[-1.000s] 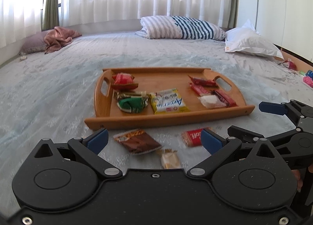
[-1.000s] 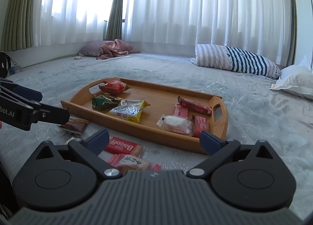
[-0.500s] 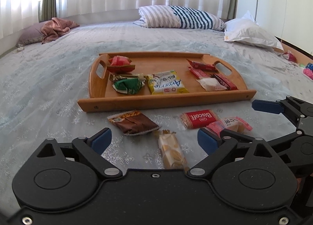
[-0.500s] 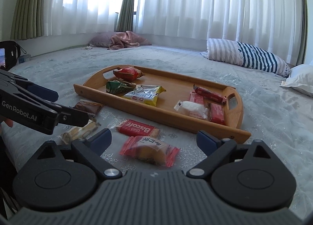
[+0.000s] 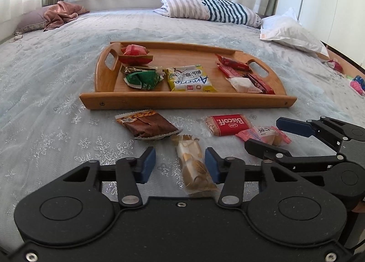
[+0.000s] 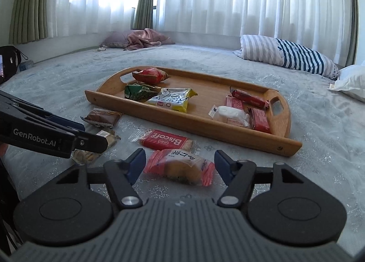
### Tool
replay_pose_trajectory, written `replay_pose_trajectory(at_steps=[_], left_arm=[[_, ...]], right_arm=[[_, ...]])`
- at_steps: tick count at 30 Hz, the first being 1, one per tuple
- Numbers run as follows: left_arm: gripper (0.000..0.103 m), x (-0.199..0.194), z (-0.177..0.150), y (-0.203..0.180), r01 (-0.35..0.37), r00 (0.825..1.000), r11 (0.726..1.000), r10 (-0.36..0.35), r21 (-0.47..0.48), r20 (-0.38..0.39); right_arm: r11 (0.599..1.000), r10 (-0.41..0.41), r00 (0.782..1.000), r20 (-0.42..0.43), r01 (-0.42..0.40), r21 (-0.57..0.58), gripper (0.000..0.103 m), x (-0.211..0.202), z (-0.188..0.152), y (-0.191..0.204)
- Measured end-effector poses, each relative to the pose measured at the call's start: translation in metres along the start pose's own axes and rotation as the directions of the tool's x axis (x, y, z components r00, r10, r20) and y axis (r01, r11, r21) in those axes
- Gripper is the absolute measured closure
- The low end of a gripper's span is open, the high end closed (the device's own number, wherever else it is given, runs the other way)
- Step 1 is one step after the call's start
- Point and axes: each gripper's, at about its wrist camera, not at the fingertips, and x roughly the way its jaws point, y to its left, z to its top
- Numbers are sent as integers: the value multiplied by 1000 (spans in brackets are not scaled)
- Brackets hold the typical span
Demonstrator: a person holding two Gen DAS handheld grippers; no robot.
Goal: Organize snacks
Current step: 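Grasp the pale wrapped pastry with the left tool while the right tool grasps the pink pastry pack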
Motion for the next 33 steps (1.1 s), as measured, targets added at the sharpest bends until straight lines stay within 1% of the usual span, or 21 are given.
replay_pose_trajectory(at_steps=[2,3,4,6,10,14,15,16,17,19,23,25,27,29,31,33], left_arm=[[65,0,0,-1,5,1000,1000,-5,2,3],[69,-1,0,-2,7,1000,1000,-7,1,3],[75,-1,0,-2,12,1000,1000,-12,-1,2],[80,-1,1,-4,25,1000,1000,-25,-4,-1],[83,-3,1,-7,10,1000,1000,-10,19,10],[87,-7,1,-6,8,1000,1000,-8,6,23],[89,-9,1,-6,5,1000,1000,-5,6,27],[89,-10,1,-6,1,1000,1000,-1,10,31],[89,-11,2,-6,-3,999,1000,3,13,35],[89,-13,2,-6,-7,999,1000,7,15,39],[89,-14,2,-6,-11,999,1000,10,16,38],[89,-14,0,-5,-11,999,1000,11,13,32],[89,-13,-1,-5,-11,1000,1000,11,9,26],[89,-13,-2,-4,-14,999,1000,14,9,28],[89,-13,-3,-4,-14,1000,1000,14,10,28],[89,-13,-3,-5,-11,1000,1000,11,15,25]], right_arm=[[1000,-1,1000,10,1,17,37,-2,0,-1],[1000,3,1000,16,-3,26,42,-3,1,-2],[999,-2,1000,17,2,34,49,-3,1,-2],[999,-12,1000,25,11,42,51,-4,2,-2],[998,-14,1000,29,12,57,55,-6,2,-2],[998,-20,999,43,18,55,59,-11,2,-2],[998,-21,999,49,18,54,63,-12,3,-2],[998,-20,998,56,17,53,75,-15,3,-2],[998,-31,998,61,28,48,79,-16,3,0],[999,-45,997,68,43,27,80,-17,4,3],[999,-38,998,55,36,41,78,-17,2,4],[998,-38,998,46,36,47,66,-16,-1,4],[998,-43,998,45,41,49,56,-17,-3,4],[998,-44,998,43,42,43,53,-18,-5,4],[998,-47,998,41,45,39,43,-18,-6,4],[998,-40,999,28,39,49,41,-17,-7,3]])
